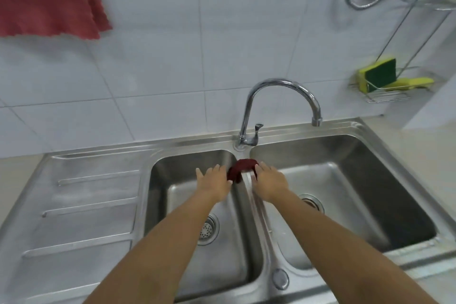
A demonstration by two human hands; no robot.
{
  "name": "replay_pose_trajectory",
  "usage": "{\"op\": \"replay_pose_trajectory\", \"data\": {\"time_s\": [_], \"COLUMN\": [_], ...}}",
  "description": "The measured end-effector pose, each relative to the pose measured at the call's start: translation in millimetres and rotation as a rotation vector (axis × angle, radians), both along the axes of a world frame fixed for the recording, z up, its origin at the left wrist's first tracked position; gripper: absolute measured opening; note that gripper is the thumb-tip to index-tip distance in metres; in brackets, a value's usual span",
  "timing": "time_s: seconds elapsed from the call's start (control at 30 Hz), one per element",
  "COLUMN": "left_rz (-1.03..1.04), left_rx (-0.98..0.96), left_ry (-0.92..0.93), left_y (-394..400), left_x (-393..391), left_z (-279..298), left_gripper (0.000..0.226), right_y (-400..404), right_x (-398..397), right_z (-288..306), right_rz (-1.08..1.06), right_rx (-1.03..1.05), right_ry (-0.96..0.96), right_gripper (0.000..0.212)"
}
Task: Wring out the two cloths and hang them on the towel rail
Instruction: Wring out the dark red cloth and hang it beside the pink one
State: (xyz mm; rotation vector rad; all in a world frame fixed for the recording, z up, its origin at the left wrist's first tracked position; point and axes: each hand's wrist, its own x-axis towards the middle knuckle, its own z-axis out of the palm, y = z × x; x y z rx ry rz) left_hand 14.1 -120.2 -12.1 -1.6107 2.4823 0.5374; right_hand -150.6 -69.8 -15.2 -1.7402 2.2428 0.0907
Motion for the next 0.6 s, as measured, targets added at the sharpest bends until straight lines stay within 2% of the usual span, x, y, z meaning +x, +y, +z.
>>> {"op": "replay_pose_trajectory", "data": {"time_s": [0.07,0.17,0.33,0.5,0.6], "left_rz": [-0.026,-0.051,0.075,0.038,0.030], "left_rx": [0.019,0.078,0.100,0.060,0.049], "left_ry": [0.060,0.134,0.369,0.281,0.264], "left_y": [-5.1,-10.6,-12.7,-0.1,13.0], "left_x": [-16.4,-35.9,-47.6,-45.1,-44.2], "left_z": [-7.1,-19.7,-35.2,-41.1,-41.2], "left_gripper": [0.053,0.063,0.059,0.048,0.038], "right_y": [-8.0,-20.2,-25.4,-7.3,10.3], "right_x": [-8.3,-17.7,-26.9,-28.1,-27.0], "right_z": [-7.9,-20.6,-37.0,-42.4,-45.8], "right_rz": [-0.015,-0.023,-0.120,-0.327,-0.335], "right_rx": [-0.023,-0.047,-0.087,-0.116,-0.131], "right_ry": [-0.042,-0.128,-0.395,-0.678,-0.676], "right_gripper": [0.050,0.049,0.032,0.033,0.013]}}
